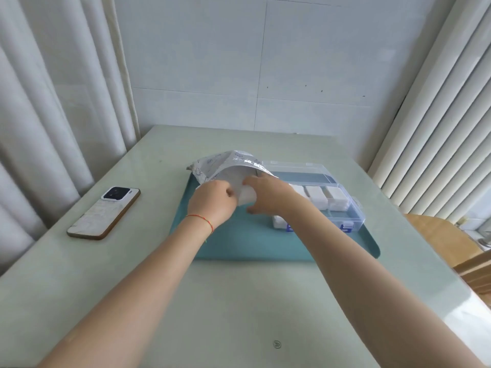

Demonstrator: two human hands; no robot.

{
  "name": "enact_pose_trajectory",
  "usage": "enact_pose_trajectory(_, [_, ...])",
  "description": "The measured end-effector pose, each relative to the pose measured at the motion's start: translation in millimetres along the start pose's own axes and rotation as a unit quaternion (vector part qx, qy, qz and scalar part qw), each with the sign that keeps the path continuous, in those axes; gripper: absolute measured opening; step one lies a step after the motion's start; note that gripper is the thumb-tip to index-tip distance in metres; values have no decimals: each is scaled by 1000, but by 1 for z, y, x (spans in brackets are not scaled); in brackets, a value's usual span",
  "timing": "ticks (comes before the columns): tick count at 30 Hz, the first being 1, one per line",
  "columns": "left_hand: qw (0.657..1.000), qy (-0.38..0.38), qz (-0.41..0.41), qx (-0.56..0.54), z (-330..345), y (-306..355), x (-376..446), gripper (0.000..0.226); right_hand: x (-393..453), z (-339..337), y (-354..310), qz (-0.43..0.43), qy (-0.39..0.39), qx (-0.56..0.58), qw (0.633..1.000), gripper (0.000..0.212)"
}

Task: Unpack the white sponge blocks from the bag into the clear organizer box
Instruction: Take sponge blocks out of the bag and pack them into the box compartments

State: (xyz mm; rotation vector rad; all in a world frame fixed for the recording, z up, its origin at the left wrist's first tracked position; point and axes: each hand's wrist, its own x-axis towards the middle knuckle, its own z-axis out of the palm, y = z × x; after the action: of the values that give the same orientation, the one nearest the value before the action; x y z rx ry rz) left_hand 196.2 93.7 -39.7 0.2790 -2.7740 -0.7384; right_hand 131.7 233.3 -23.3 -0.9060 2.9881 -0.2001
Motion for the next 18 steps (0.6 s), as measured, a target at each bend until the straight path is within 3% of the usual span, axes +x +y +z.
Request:
enact_pose_trajectory(3, [1000, -20, -1, -21, -2, -9, -4, 22, 13, 8, -9, 17, -38, -100, 994, 75])
enact_pose_trajectory(6, [998, -32, -2, -60, -4, -11, -7, 23, 19, 7, -10, 39, -42, -133, 989, 53])
enact_pose_trajectory(13, [995, -49, -10, -82, 1, -15, -3, 24, 22, -6, -11, 20, -79, -45, 996, 32])
enact_pose_trajectory(18, [990, -43, -30, -131, 4, -15, -3, 25, 18, -14, -1, 49, -6, 26, 998, 11])
